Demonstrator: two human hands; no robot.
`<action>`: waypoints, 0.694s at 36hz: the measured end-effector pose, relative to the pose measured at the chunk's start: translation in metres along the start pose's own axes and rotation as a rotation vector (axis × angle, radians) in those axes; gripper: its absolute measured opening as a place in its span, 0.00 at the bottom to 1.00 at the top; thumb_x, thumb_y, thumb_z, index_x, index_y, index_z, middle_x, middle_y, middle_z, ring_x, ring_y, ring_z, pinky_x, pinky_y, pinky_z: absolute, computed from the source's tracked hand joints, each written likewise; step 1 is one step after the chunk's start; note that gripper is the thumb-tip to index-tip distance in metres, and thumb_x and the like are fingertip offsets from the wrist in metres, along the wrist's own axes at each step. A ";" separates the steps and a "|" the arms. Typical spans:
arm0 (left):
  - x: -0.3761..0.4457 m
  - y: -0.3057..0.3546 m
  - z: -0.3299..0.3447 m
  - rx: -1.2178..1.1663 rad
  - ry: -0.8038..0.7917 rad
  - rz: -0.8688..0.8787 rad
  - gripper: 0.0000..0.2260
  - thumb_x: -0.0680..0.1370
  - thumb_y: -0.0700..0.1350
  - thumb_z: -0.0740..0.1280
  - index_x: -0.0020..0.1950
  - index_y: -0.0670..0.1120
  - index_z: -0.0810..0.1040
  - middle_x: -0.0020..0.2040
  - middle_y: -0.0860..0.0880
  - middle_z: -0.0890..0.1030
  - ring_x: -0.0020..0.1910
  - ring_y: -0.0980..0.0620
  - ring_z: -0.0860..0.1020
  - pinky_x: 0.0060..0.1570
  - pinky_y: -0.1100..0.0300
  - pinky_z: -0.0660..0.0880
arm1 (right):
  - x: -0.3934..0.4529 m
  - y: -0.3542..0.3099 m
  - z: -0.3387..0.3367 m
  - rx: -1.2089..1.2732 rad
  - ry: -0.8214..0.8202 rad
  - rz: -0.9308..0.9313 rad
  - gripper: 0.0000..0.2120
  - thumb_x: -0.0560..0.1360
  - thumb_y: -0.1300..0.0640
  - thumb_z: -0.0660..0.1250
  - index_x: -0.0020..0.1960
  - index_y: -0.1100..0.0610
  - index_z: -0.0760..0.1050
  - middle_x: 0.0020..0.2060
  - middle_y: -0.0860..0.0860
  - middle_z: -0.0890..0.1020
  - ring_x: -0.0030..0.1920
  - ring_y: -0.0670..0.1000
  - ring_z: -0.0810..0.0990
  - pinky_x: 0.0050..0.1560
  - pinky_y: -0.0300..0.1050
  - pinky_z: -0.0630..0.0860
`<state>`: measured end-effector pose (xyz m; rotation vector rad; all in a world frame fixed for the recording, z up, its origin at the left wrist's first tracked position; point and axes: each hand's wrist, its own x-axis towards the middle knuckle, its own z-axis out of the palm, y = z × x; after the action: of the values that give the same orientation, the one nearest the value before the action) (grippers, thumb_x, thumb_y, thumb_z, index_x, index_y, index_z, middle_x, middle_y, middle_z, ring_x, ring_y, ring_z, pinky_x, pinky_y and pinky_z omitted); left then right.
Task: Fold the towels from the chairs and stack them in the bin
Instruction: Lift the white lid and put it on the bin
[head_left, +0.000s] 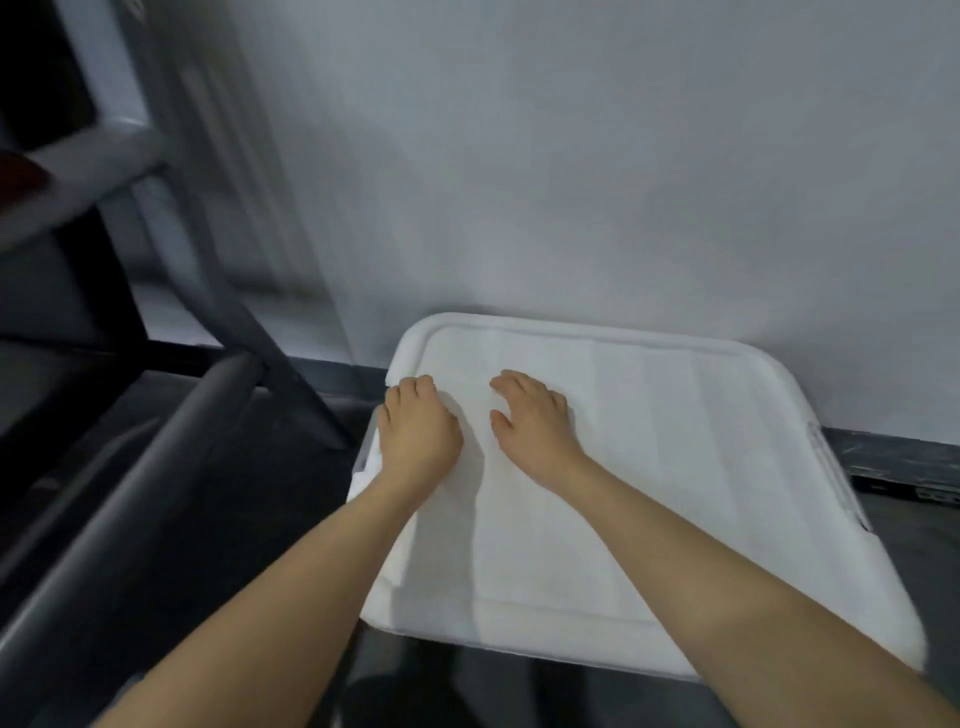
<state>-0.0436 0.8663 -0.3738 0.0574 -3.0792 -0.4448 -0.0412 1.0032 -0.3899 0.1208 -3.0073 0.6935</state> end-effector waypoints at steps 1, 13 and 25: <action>0.001 -0.013 -0.002 0.007 0.004 -0.036 0.17 0.80 0.44 0.57 0.68 0.42 0.65 0.67 0.44 0.68 0.66 0.44 0.65 0.63 0.54 0.60 | 0.003 -0.010 0.009 -0.005 -0.015 -0.036 0.20 0.79 0.55 0.58 0.71 0.53 0.65 0.73 0.48 0.64 0.73 0.48 0.60 0.68 0.45 0.55; 0.012 -0.075 0.009 -0.247 -0.264 -0.393 0.34 0.78 0.65 0.53 0.72 0.41 0.57 0.65 0.40 0.71 0.61 0.40 0.73 0.54 0.50 0.70 | 0.020 -0.052 0.053 -0.114 -0.051 -0.103 0.21 0.81 0.49 0.53 0.74 0.48 0.62 0.76 0.45 0.58 0.76 0.45 0.53 0.72 0.51 0.46; 0.013 -0.072 0.015 -0.030 -0.131 -0.183 0.20 0.82 0.58 0.49 0.61 0.43 0.66 0.54 0.43 0.76 0.47 0.44 0.78 0.39 0.54 0.71 | 0.029 -0.046 0.055 -0.096 -0.110 -0.082 0.21 0.81 0.48 0.53 0.74 0.47 0.61 0.76 0.43 0.57 0.76 0.43 0.51 0.73 0.51 0.44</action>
<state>-0.0544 0.8008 -0.4087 0.3248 -3.2082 -0.5216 -0.0680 0.9362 -0.4178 0.2856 -3.1125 0.5510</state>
